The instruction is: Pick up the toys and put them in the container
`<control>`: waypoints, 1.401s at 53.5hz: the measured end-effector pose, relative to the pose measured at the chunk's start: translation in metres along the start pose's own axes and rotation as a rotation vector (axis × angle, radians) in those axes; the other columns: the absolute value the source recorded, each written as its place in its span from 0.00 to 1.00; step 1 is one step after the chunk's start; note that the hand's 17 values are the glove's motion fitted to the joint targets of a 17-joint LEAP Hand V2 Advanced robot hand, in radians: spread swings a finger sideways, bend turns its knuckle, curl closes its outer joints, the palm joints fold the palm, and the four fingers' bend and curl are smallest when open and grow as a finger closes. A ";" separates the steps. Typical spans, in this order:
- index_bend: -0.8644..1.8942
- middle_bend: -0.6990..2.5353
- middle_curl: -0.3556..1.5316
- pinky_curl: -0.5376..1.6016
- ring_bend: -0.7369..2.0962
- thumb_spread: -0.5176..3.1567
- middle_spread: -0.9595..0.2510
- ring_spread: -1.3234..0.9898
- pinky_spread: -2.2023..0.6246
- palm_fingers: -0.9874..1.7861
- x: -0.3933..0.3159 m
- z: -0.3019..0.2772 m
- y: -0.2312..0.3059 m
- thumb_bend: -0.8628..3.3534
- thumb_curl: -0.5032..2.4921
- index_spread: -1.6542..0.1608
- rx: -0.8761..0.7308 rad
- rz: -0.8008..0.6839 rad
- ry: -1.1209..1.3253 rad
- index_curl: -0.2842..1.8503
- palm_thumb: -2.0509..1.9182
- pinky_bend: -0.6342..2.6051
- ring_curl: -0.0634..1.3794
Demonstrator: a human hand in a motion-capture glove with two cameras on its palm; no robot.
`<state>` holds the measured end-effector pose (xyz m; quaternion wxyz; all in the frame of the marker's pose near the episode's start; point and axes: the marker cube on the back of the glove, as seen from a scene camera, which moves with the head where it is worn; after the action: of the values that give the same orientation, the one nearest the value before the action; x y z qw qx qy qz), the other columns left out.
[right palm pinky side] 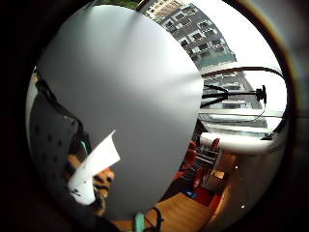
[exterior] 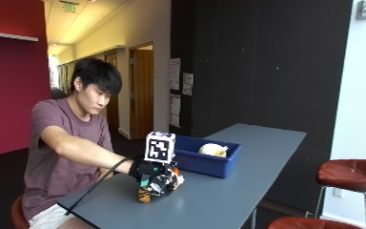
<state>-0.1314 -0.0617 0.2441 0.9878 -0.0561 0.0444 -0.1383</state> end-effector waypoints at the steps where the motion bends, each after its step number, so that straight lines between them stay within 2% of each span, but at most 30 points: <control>1: 0.43 0.63 0.57 0.44 0.74 0.44 0.62 0.42 0.69 0.79 0.001 -0.001 0.001 0.21 0.34 0.77 -0.008 0.005 0.000 0.20 0.61 0.47 0.55; 15: 0.51 0.64 0.59 0.47 0.77 0.41 0.62 0.42 0.67 0.77 0.014 -0.048 0.031 0.21 0.37 0.77 0.017 0.072 -0.163 0.25 0.62 0.49 0.55; 28: 0.54 0.65 0.61 0.48 0.79 0.40 0.63 0.42 0.67 0.75 0.019 -0.107 0.069 0.20 0.40 0.77 0.122 0.063 -0.177 0.28 0.63 0.50 0.55; 42: 0.54 0.66 0.62 0.49 0.80 0.39 0.63 0.43 0.67 0.74 0.002 -0.160 0.068 0.20 0.41 0.78 0.172 0.073 -0.107 0.31 0.63 0.51 0.54; 44: 0.54 0.66 0.62 0.49 0.80 0.39 0.63 0.43 0.67 0.74 -0.003 -0.168 0.067 0.20 0.42 0.78 0.176 0.047 -0.095 0.32 0.63 0.51 0.54; 48: 0.54 0.66 0.62 0.50 0.80 0.39 0.63 0.43 0.67 0.74 -0.016 -0.186 0.066 0.20 0.42 0.78 0.192 -0.100 -0.060 0.33 0.62 0.51 0.53; 53: 0.54 0.66 0.62 0.50 0.80 0.39 0.63 0.43 0.67 0.74 -0.040 -0.206 0.051 0.20 0.42 0.78 0.208 0.015 -0.084 0.34 0.62 0.51 0.53; 58: 0.53 0.66 0.63 0.50 0.81 0.39 0.63 0.43 0.67 0.74 -0.070 -0.218 0.045 0.20 0.43 0.78 0.232 -0.191 -0.057 0.36 0.62 0.51 0.53; 63: 0.52 0.66 0.63 0.50 0.81 0.39 0.64 0.43 0.67 0.73 -0.101 -0.227 0.028 0.20 0.43 0.78 0.222 -0.197 -0.086 0.38 0.62 0.51 0.52; 67: 0.52 0.66 0.63 0.50 0.81 0.38 0.64 0.43 0.67 0.73 -0.141 -0.230 0.009 0.20 0.43 0.78 0.218 -0.090 -0.091 0.39 0.62 0.51 0.52; 72: 0.51 0.66 0.63 0.50 0.81 0.38 0.63 0.43 0.67 0.73 -0.175 -0.220 0.001 0.20 0.44 0.78 0.231 -0.372 0.032 0.41 0.62 0.51 0.52; 75: 0.50 0.66 0.63 0.51 0.81 0.38 0.64 0.43 0.67 0.73 -0.210 -0.214 -0.009 0.20 0.44 0.78 0.214 -0.326 0.019 0.42 0.62 0.51 0.52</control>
<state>-0.3572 -0.0330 0.0488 0.9521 0.0442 0.0291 -0.3011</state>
